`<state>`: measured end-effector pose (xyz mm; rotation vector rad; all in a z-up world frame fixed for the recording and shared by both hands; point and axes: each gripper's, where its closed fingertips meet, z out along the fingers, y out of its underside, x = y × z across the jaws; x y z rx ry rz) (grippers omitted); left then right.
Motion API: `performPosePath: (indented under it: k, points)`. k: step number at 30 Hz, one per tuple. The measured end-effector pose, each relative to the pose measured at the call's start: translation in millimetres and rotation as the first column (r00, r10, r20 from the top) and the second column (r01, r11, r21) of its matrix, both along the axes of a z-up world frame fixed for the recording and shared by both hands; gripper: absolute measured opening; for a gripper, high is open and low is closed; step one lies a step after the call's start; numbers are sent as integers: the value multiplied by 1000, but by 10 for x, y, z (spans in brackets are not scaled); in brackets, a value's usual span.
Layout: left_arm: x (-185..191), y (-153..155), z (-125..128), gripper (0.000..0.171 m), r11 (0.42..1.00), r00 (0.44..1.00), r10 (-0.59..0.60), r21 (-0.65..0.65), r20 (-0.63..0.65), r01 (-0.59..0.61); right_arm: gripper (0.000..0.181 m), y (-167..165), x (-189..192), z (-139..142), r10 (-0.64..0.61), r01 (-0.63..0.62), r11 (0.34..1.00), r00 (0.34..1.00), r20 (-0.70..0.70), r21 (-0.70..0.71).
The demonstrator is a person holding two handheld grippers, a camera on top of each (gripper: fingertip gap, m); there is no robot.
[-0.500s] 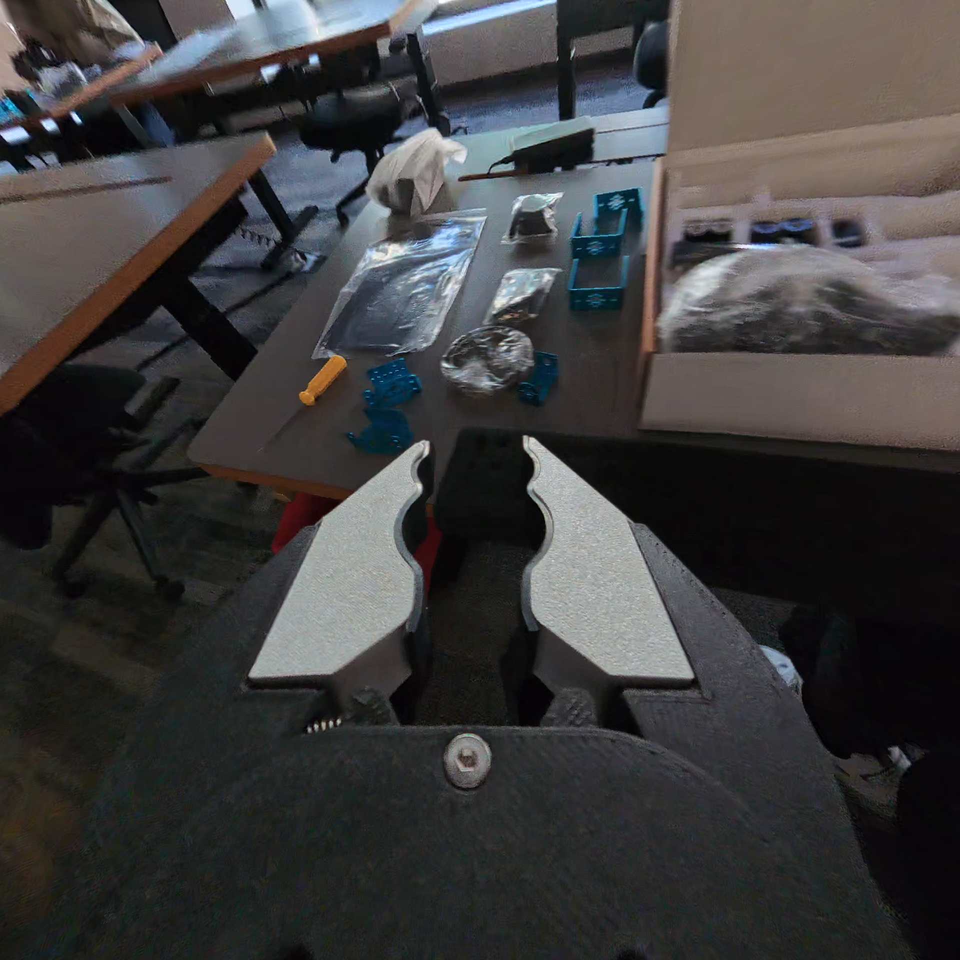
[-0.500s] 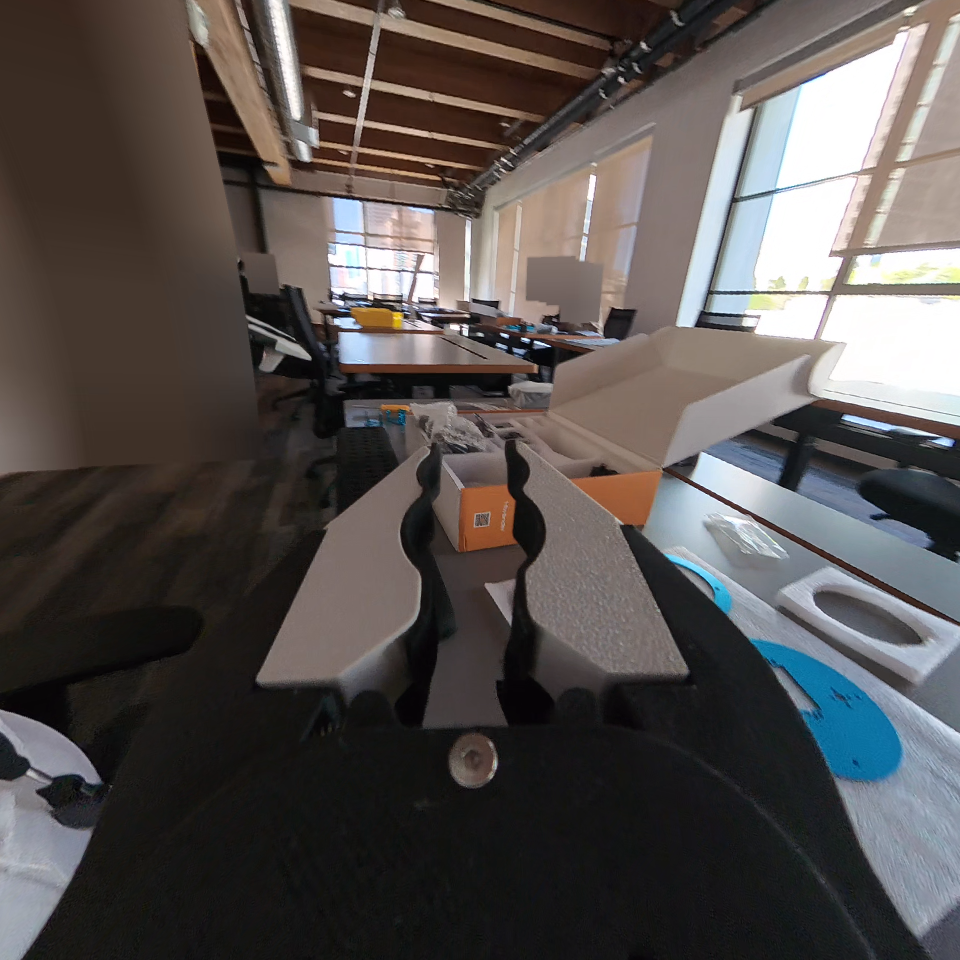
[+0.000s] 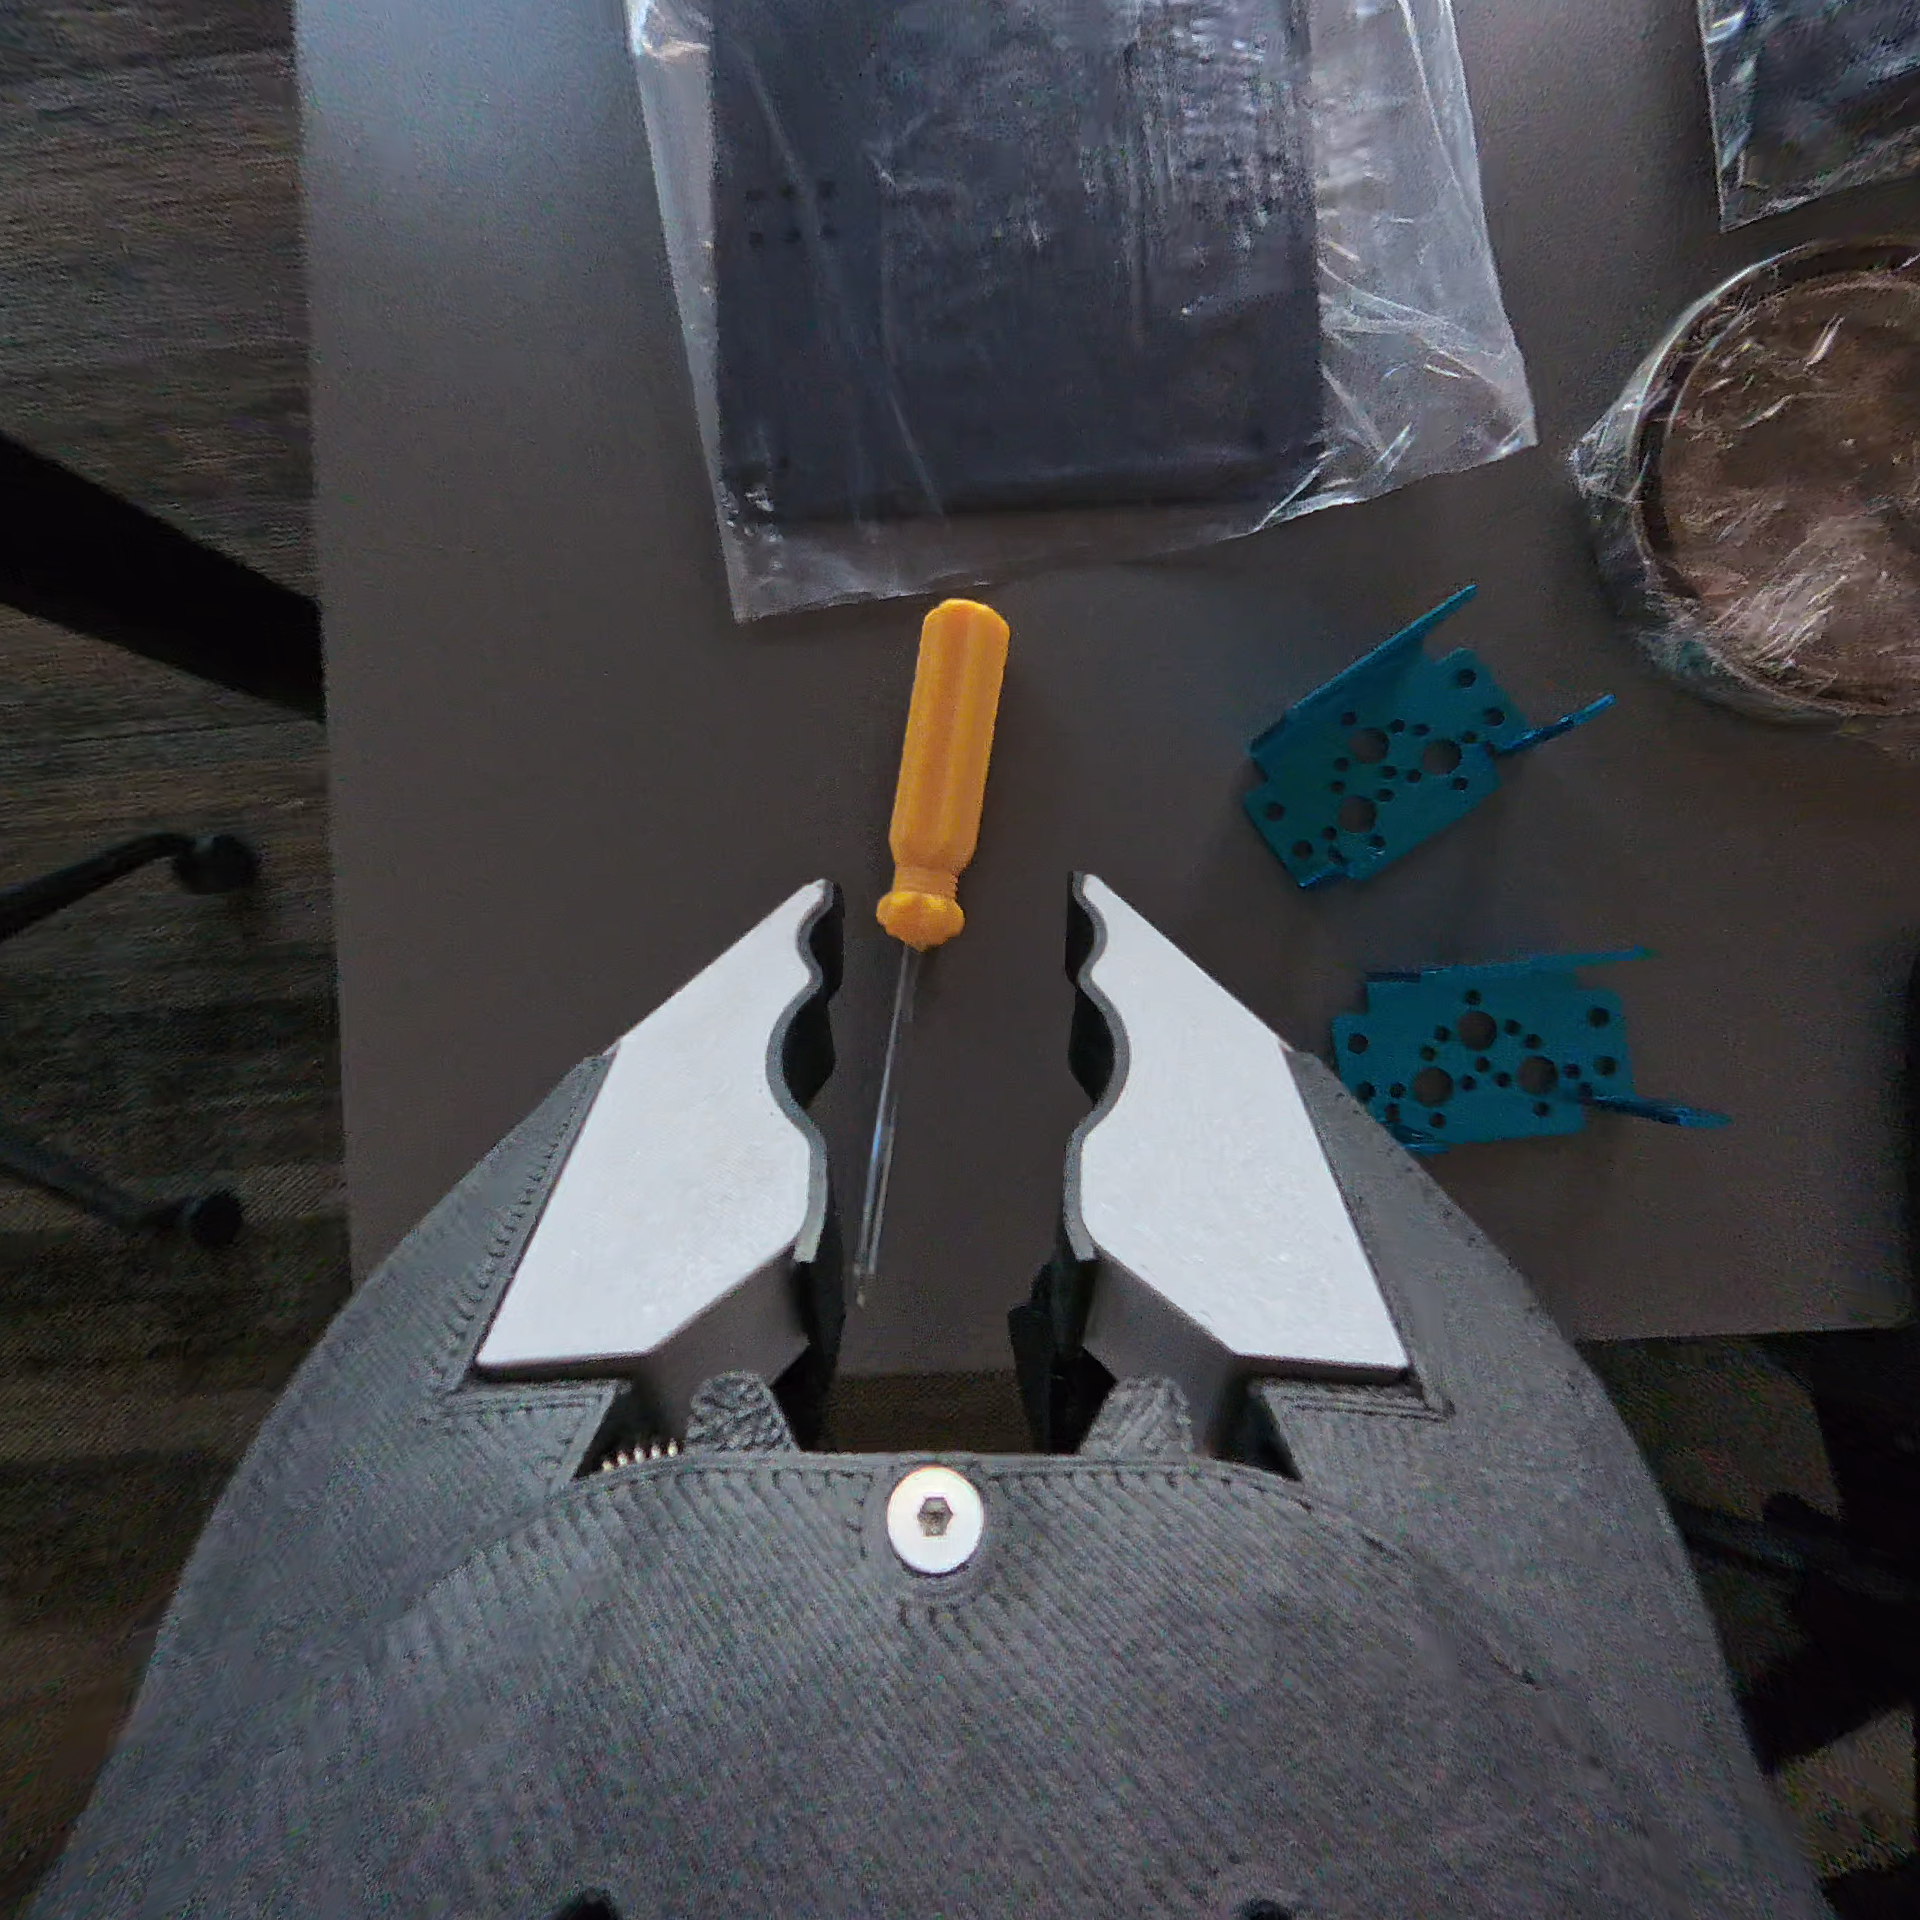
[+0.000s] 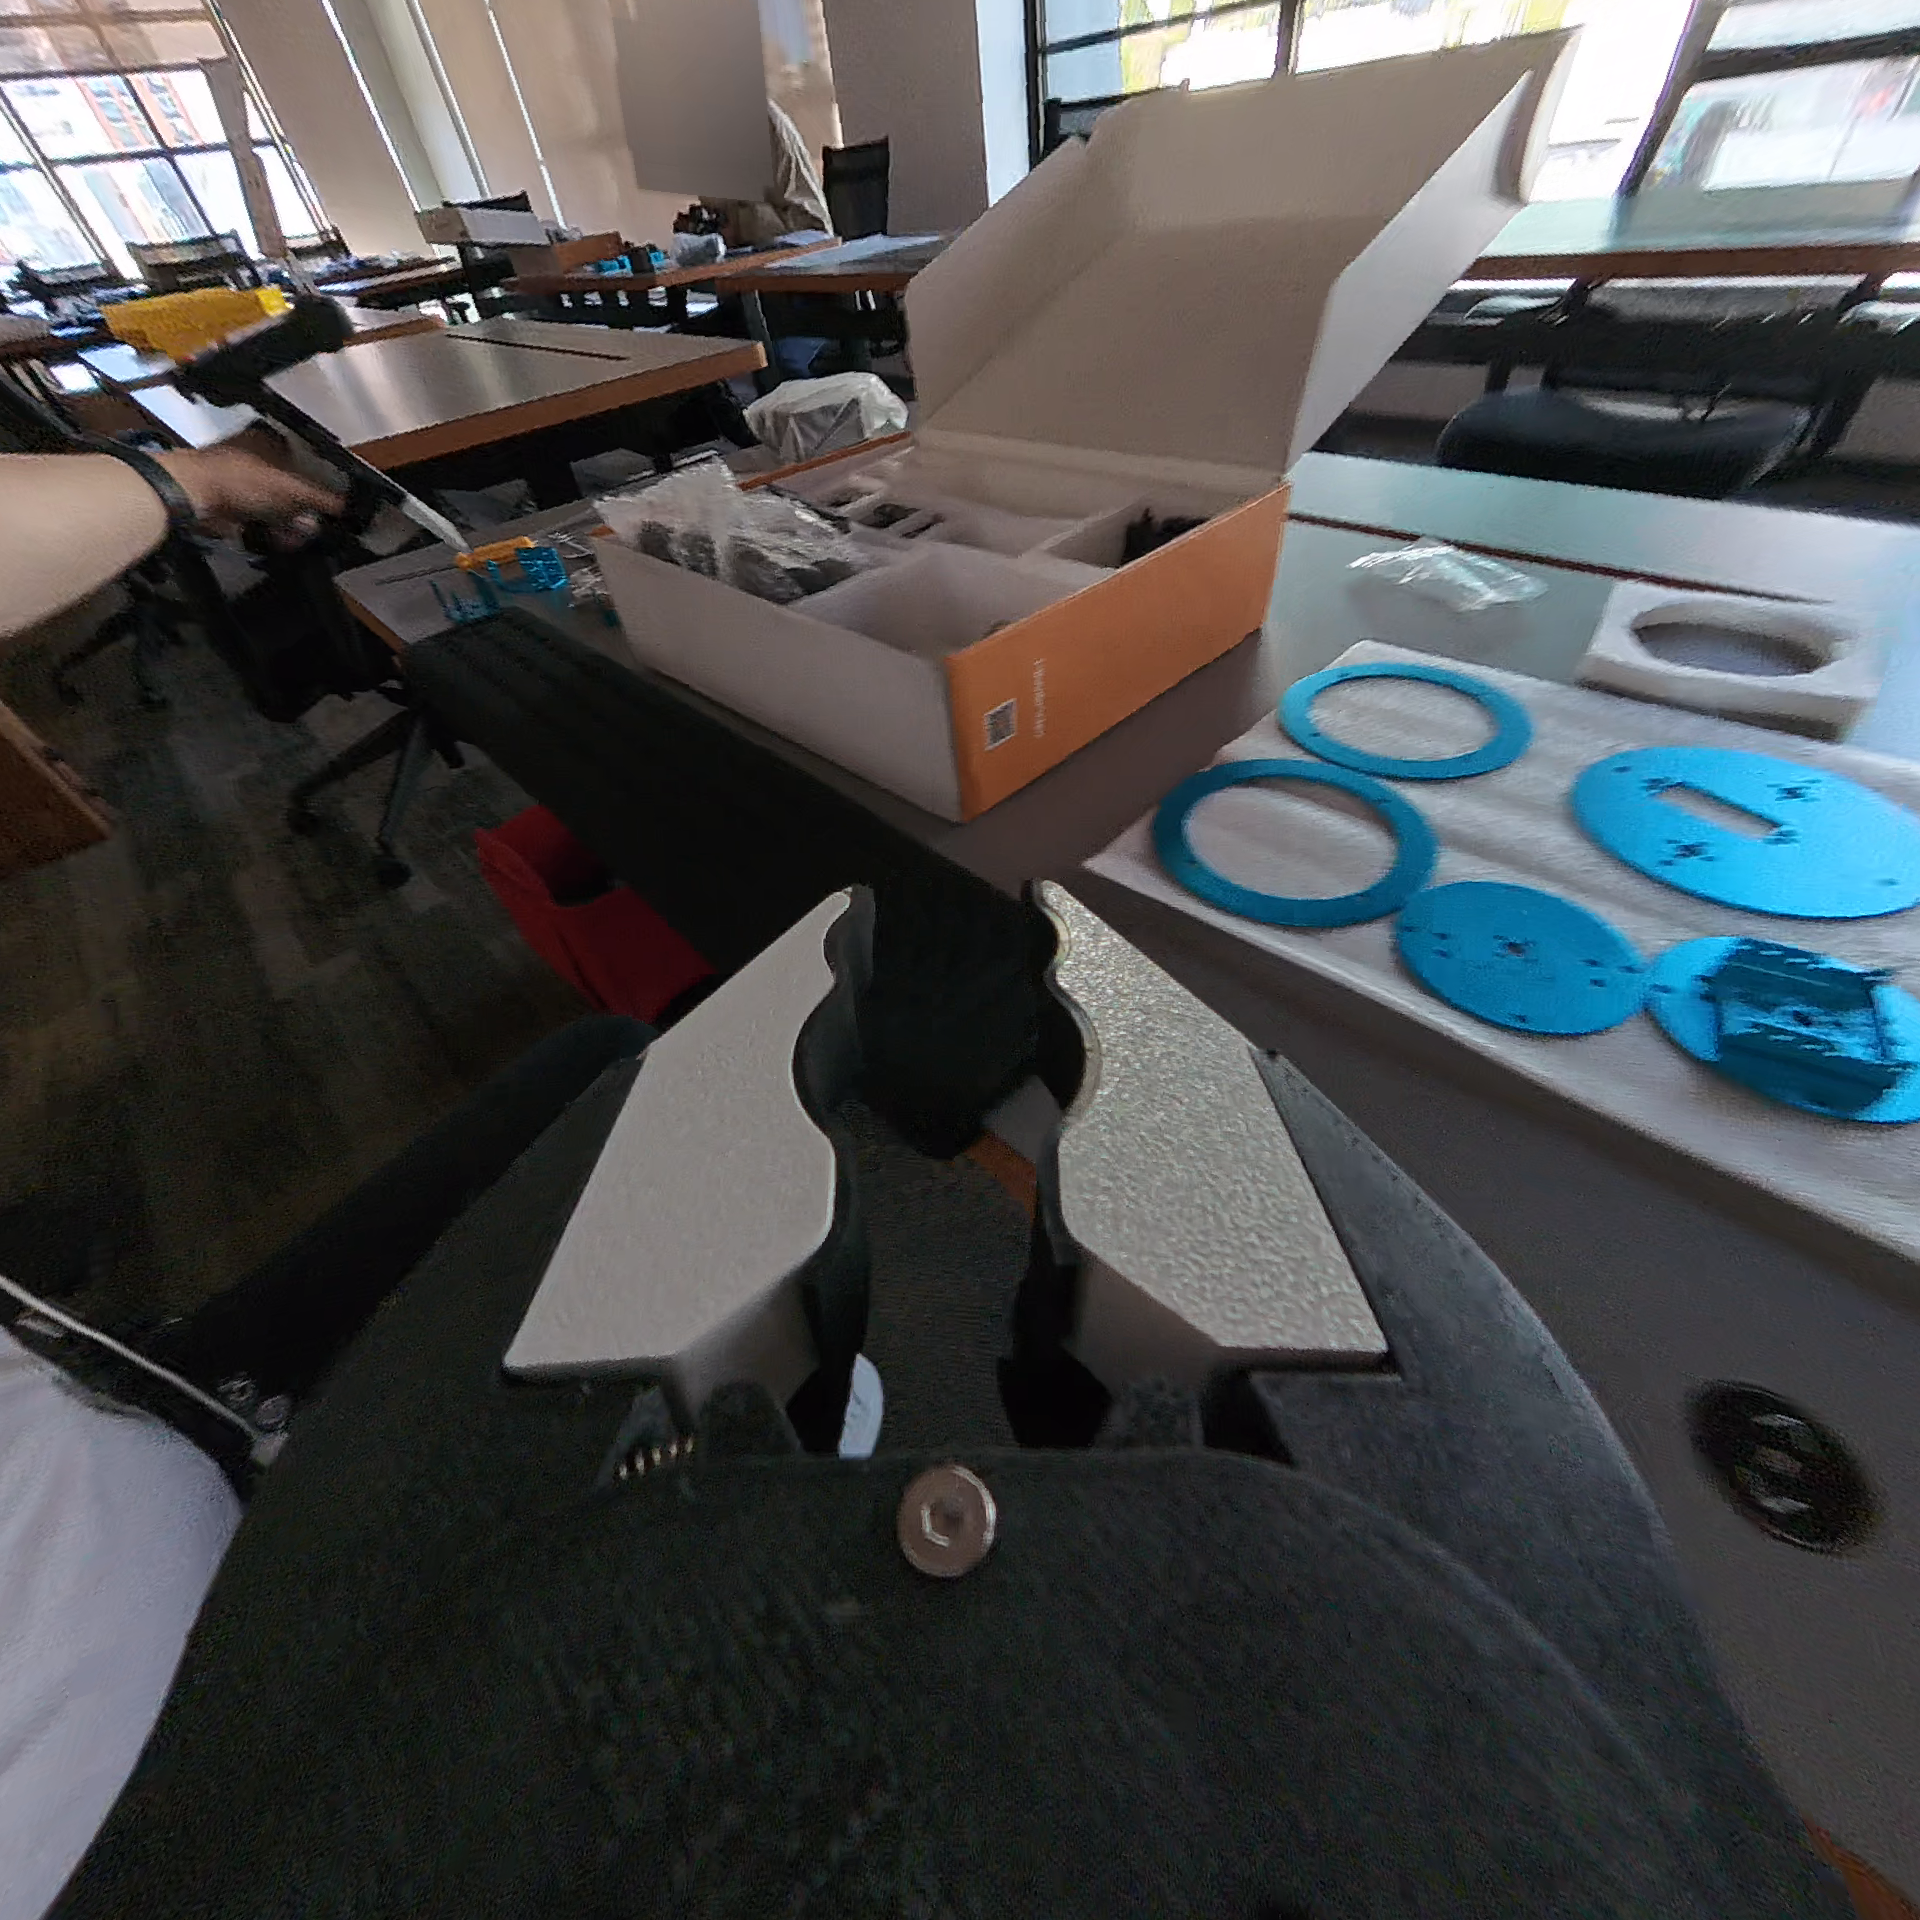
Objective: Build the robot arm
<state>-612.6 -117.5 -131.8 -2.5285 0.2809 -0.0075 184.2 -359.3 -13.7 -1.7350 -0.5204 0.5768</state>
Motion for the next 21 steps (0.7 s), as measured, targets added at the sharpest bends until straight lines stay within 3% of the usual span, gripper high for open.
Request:
performPosePath:
  k: [3,4,6,8,10,12,14,16,18,21]
  points:
    - [-79,72,-177,38,997,997,-67,-34,40,68,29,-22,-330,42,8,-8,1000,1000,-6,-2]
    - [-75,89,-204,19,995,995,-91,-23,46,92,29,-30,-424,53,11,-11,1000,1000,1,0]
    - [-144,103,-194,13,994,994,-107,2,-26,107,29,-62,-608,84,30,-30,1000,999,12,8]
    - [-173,63,-10,13,992,992,-103,68,-74,108,29,-103,-796,181,60,-60,997,998,6,49]
    - [-19,-60,472,13,966,994,-109,234,-13,109,27,-146,-1032,295,116,-114,988,993,-11,103]
    - [468,-414,1091,12,898,968,-220,411,117,155,27,-186,-1350,365,197,-195,968,980,1,159]
    - [1186,-956,1632,12,797,914,-375,557,154,233,27,-280,-1781,494,344,-336,911,939,7,239]
    - [2081,-1543,2050,13,672,823,-547,666,153,323,30,-502,-2259,745,575,-542,783,818,-21,305]
    - [3004,-2039,2289,13,565,702,-699,709,140,422,31,-572,-2563,988,700,-672,673,714,27,309]
    - [4324,-2581,2366,13,430,497,-861,676,108,599,38,-458,-2541,1215,717,-776,582,630,298,242]
